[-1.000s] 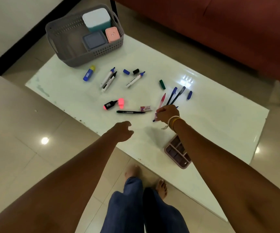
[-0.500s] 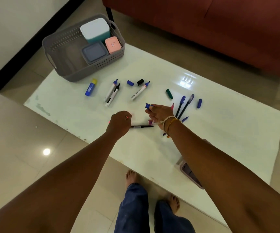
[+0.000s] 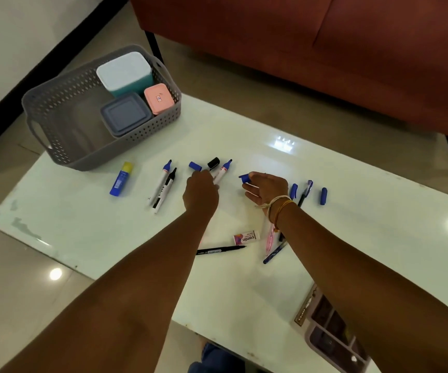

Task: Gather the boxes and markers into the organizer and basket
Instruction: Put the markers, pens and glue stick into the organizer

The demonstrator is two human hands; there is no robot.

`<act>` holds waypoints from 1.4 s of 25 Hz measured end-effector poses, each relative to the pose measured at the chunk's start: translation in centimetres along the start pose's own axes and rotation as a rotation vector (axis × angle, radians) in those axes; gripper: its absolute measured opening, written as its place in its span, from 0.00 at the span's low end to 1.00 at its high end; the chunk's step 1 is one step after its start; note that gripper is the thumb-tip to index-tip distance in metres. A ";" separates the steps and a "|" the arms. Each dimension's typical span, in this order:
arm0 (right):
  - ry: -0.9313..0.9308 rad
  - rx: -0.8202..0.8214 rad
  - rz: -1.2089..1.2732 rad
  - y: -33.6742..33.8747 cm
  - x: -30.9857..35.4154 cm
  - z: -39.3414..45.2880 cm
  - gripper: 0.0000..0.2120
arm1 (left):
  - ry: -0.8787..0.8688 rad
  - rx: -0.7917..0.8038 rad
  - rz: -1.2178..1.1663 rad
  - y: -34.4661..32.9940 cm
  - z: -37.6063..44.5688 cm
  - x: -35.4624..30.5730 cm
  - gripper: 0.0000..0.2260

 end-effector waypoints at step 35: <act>0.253 0.187 0.059 13.7 4.1 -14.1 0.17 | -0.073 0.379 -0.723 -0.2 -19.8 -10.9 0.11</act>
Point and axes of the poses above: each hand's wrist, its own z-axis towards the middle knuckle, its own y-axis out of the back of the hand, x = y × z, the point moved 7 cm from there along z, towards the middle knuckle, and after that the axes turned 6 degrees about z, right-handed, at the moved point
